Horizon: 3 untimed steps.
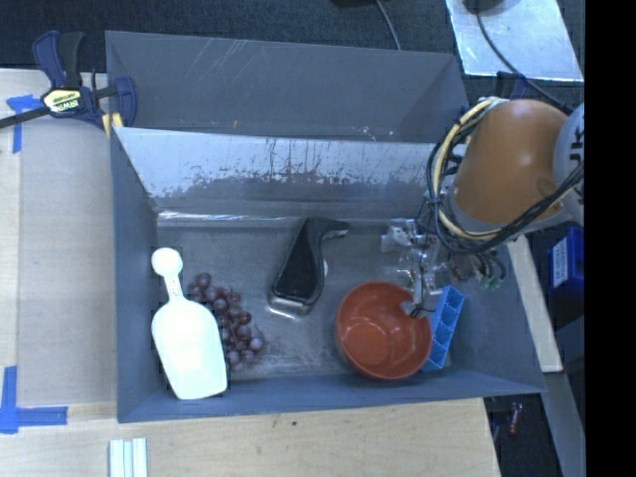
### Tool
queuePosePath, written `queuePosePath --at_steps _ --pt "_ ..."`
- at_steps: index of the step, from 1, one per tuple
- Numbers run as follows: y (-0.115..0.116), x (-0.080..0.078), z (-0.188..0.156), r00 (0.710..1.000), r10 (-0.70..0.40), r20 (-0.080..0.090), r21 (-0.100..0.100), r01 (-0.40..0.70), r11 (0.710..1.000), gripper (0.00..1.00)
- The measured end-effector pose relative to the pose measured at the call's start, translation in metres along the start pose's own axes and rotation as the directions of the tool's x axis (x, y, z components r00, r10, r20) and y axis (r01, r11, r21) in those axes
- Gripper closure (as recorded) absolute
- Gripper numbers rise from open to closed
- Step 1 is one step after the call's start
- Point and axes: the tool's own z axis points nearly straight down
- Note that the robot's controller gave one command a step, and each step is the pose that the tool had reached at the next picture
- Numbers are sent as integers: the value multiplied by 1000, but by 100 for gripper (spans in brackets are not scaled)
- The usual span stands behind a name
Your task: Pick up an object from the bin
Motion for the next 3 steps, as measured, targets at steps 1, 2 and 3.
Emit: queuePosePath --at_steps 1,2,3 --pt "-4 -32 14 1000 23 11 4 -23 1000 0" --pt "73 -2 73 999 -46 -7 -6 46 999 0" --pt "30 -22 69 999 40 23 7 -41 999 100"
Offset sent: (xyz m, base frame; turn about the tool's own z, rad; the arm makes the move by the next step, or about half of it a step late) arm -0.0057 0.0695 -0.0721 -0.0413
